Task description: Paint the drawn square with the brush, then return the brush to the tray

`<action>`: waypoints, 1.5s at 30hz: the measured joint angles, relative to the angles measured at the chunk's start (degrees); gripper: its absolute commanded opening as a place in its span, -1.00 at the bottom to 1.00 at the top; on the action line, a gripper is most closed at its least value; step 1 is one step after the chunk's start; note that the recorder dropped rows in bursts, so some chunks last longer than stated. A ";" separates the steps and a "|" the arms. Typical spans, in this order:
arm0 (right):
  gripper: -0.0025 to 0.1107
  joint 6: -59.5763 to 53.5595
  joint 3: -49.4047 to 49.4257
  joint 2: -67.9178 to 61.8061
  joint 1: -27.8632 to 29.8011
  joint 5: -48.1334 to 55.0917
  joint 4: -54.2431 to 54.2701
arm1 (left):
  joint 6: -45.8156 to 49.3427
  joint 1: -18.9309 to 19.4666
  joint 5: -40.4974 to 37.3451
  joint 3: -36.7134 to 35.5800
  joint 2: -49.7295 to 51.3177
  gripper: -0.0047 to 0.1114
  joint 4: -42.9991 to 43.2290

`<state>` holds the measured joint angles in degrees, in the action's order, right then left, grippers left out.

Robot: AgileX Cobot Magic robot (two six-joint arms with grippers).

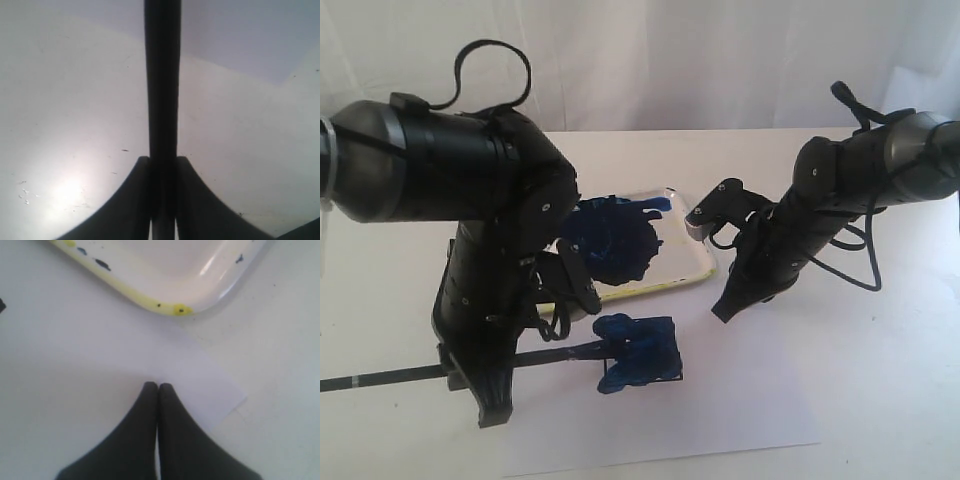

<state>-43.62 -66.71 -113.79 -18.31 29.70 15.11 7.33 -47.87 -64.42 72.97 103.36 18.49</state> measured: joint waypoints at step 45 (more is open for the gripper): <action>-0.96 0.00 0.00 0.00 0.00 0.00 0.00 | -2.40 0.00 0.42 1.55 4.57 -0.92 -0.96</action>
<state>-43.62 -66.71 -113.79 -18.31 29.70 15.11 4.93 -47.87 -64.00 74.51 107.93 17.53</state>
